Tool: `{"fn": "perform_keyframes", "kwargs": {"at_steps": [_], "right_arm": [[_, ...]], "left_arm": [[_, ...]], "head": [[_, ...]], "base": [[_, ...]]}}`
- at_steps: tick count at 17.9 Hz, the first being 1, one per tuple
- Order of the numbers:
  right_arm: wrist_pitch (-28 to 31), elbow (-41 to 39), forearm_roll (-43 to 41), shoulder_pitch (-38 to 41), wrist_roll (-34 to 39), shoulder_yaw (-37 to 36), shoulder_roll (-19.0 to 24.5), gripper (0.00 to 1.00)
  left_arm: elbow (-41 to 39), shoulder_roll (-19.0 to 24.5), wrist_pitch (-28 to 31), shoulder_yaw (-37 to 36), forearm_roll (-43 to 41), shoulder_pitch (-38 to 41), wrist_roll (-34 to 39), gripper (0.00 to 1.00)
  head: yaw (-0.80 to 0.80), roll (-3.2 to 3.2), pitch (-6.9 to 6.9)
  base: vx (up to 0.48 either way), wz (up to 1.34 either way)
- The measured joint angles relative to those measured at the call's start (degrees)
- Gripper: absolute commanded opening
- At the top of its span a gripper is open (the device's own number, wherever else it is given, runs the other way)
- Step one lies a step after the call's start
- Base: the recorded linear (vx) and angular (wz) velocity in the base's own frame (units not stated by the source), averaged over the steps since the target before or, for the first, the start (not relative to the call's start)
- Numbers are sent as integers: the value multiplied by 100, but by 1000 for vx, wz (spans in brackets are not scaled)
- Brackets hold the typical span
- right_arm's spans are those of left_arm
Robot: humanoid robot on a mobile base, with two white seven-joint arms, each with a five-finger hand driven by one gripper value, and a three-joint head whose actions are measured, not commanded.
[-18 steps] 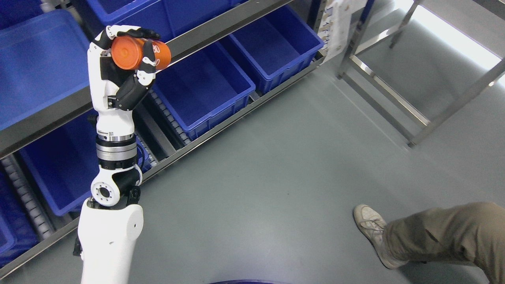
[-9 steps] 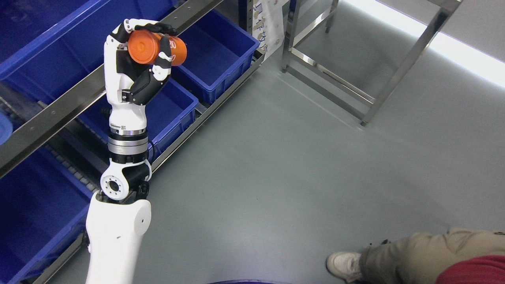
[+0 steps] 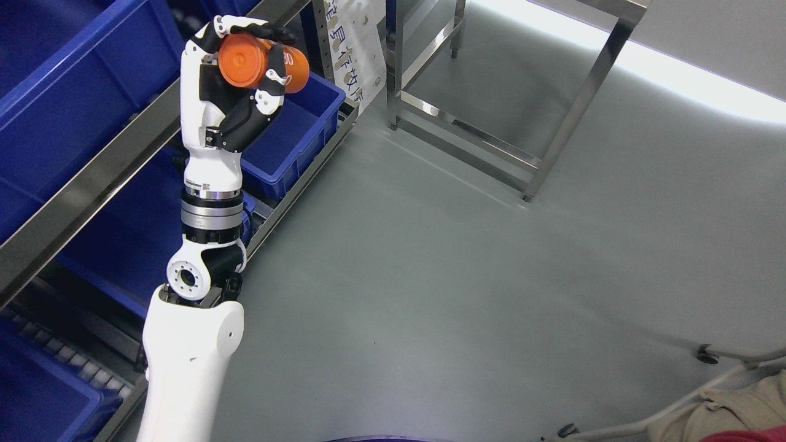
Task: Grab orange capacitor from left shelf to right desk
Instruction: 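Hold the capacitor raised in the left hand while turning toward the steel table, then extend the left hand over the red tray and lower the capacitor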
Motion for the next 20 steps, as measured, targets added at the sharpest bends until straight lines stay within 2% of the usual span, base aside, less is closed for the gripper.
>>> {"fn": "perform_keyframes", "kwargs": {"at_steps": [20], "right_arm": [[0, 0, 0, 0, 0, 0, 0, 100]], "left_arm": [[138, -11, 20, -280, 50, -279, 9, 3]], "head": [[0, 0, 0]], "base": [[253, -212]]}}
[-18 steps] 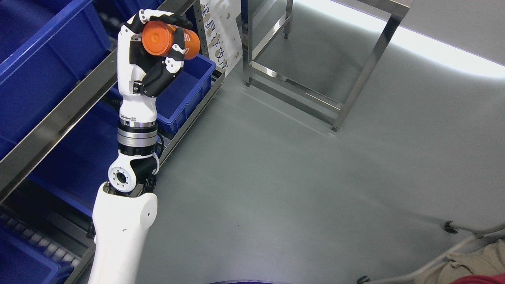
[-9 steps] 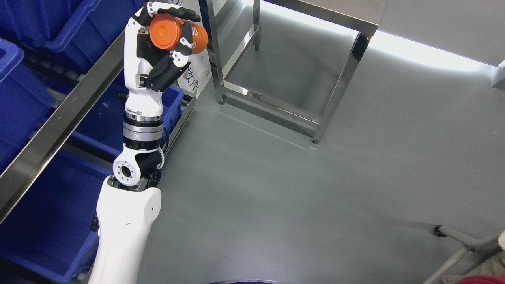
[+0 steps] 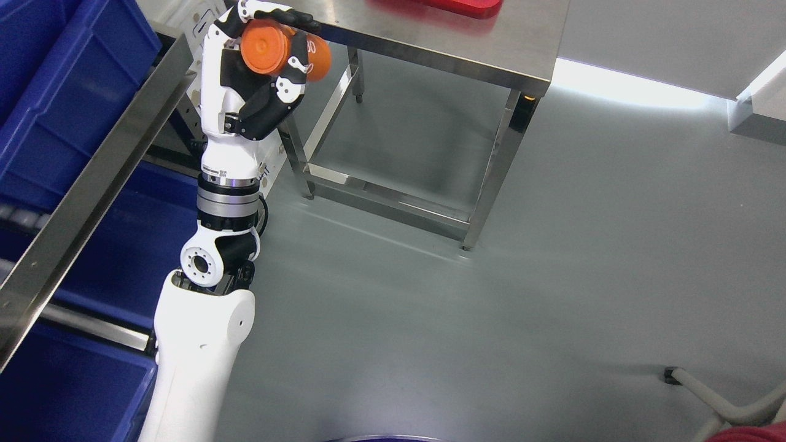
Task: Grab orange capacitor from left shelf to right desk
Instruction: 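Extend the left hand over the red tray and lower the capacitor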
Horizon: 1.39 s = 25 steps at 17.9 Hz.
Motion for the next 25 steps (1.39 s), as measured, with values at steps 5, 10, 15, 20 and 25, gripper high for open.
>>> {"fn": "perform_keyframes", "kwargs": {"at_steps": [5, 10, 15, 20, 25], "right_arm": [[0, 0, 0, 0, 0, 0, 0, 100], [0, 0, 0, 1, 0, 0, 0, 100], [0, 0, 0, 1, 0, 0, 0, 100], [0, 0, 0, 0, 0, 0, 0, 100], [0, 0, 0, -1, 0, 0, 0, 100]], "left_arm": [[34, -1, 74, -83, 12, -27, 0, 2], [270, -1, 386, -209, 21, -439, 31, 3], [553, -2, 921, -413, 122, -919, 80, 3], [1021, -2, 2020, -859, 235, -1666, 102, 4], [1770, -2, 2570, -1387, 197, -2202, 105, 4]], "head": [[0, 0, 0], [0, 0, 0], [0, 0, 0], [0, 0, 0], [0, 0, 0]], "base": [[299, -43], [336, 20], [311, -58], [239, -27], [197, -22]]}}
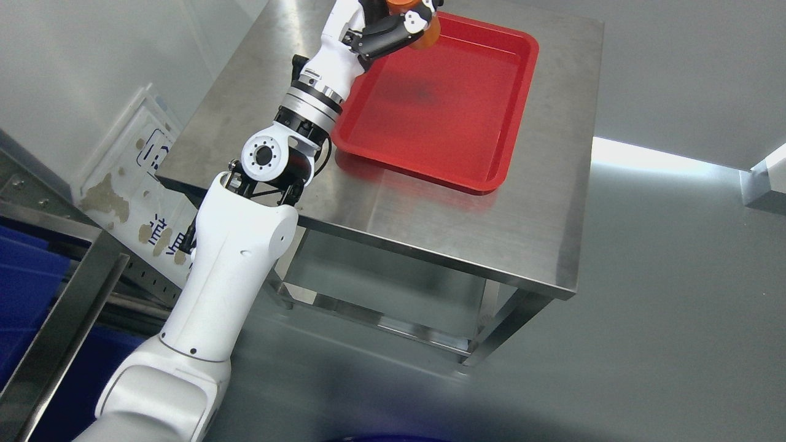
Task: Grab orange capacitor from left shelf to right desk
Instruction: 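Extend the left hand over the red tray and lower the capacitor, then open the left hand to release the capacitor upright on the tray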
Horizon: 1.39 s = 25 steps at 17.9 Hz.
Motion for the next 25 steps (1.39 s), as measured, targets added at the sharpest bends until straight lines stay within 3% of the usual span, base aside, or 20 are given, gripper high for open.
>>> {"fn": "perform_keyframes", "kwargs": {"at_steps": [7, 12, 14, 16, 17, 22, 25], "right_arm": [[0, 0, 0, 0, 0, 0, 0, 100], [0, 0, 0, 1, 0, 0, 0, 100], [0, 0, 0, 1, 0, 0, 0, 100], [0, 0, 0, 2, 0, 0, 0, 100], [0, 0, 0, 2, 0, 0, 0, 100], [0, 0, 0, 1, 0, 0, 0, 100], [0, 0, 0, 2, 0, 0, 0, 100]], "left_arm": [[892, 0, 188, -702, -154, -239, -2, 7], [1317, 0, 213, -984, -185, -289, -3, 18], [1448, 0, 222, -1032, -188, -299, -3, 34], [1550, 0, 263, -1047, -190, -321, -3, 67], [1588, 0, 345, -1049, -191, -346, -3, 76], [1688, 0, 661, -980, -193, -501, -21, 98], [1593, 0, 732, -717, -190, -627, -78, 100]], "head": [[0, 0, 0], [0, 0, 0], [0, 0, 0], [0, 0, 0], [0, 0, 0], [0, 0, 0], [0, 0, 0]], "base": [[86, -54], [0, 0], [-21, 3], [-18, 0], [0, 0], [0, 0], [0, 0]]}}
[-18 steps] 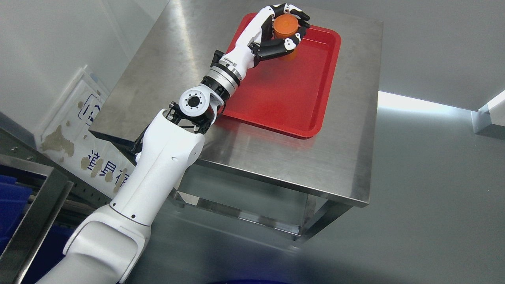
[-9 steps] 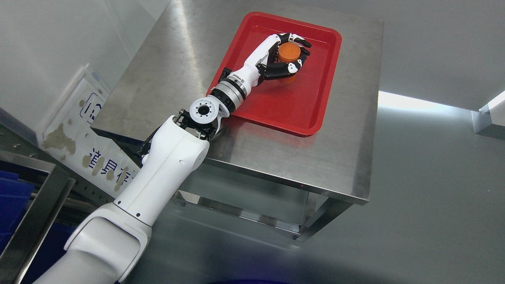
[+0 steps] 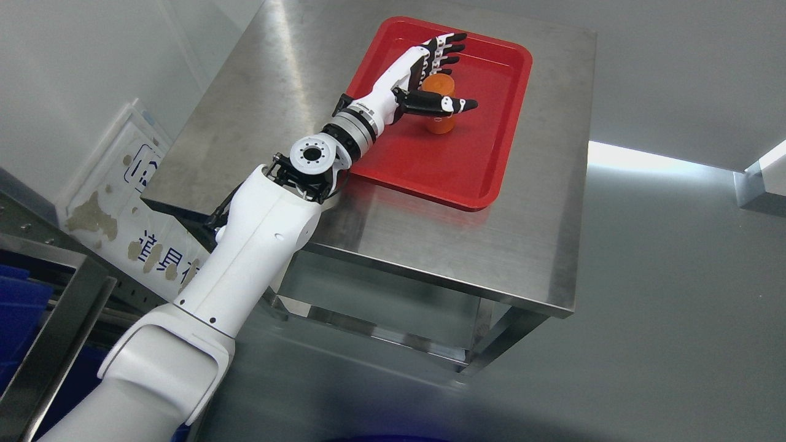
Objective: Grab orange capacitor from left shelf to right desk
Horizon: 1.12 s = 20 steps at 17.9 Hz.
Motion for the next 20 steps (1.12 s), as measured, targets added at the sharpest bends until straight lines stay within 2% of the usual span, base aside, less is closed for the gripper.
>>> {"fn": "perform_keyframes", "kwargs": {"at_steps": [7, 15, 20], "right_arm": [[0, 0, 0, 0, 0, 0, 0, 100], [0, 0, 0, 0, 0, 0, 0, 100], [0, 0, 0, 0, 0, 0, 0, 100]], "left_arm": [[-497, 0, 93, 1121, 21, -101, -39, 100], [-1292, 0, 295, 2100, 29, 986, -158, 100], [-1697, 0, -188, 2276, 30, 1524, 1100, 100]], "head": [[0, 0, 0], [0, 0, 0], [0, 0, 0]], "base": [[0, 0], [0, 0], [0, 0]]}}
